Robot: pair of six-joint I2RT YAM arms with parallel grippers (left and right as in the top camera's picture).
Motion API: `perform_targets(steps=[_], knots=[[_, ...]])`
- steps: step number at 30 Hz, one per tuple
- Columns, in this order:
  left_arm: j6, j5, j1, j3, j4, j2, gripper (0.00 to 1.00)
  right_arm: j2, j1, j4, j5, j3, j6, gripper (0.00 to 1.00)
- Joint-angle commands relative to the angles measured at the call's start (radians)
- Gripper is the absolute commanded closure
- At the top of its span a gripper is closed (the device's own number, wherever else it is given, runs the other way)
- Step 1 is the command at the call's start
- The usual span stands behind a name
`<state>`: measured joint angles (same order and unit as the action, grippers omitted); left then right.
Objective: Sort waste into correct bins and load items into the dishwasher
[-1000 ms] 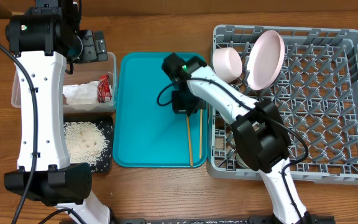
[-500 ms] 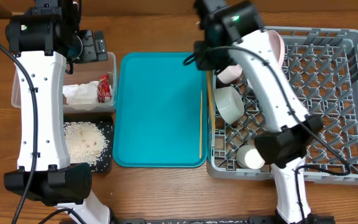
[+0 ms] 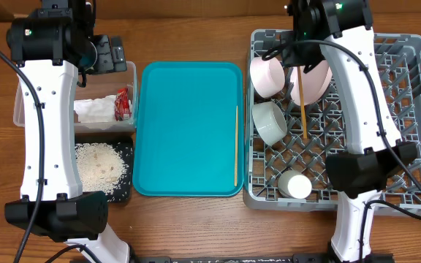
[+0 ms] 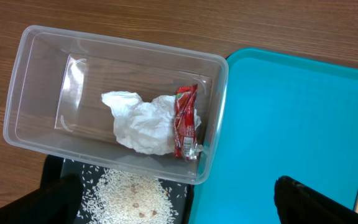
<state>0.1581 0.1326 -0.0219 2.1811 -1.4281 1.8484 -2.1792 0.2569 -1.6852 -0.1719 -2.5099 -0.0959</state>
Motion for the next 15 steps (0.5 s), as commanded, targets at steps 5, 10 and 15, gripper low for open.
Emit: perform_targets(steps=[5, 10, 15], knots=[[0.006, 0.012, -0.006, -0.003, 0.0, 0.01, 0.0, 0.024, -0.011, 0.037, -0.03, 0.087, 0.022, 0.61], [0.006, 0.012, -0.006, -0.003, 0.0, 0.01, 0.0, 0.029, -0.005, 0.038, -0.007, 0.062, 0.022, 0.6], [0.006, 0.012, -0.006, -0.003, 0.0, 0.01, 0.0, 0.032, 0.045, 0.048, 0.093, 0.043, 0.022, 0.61]])
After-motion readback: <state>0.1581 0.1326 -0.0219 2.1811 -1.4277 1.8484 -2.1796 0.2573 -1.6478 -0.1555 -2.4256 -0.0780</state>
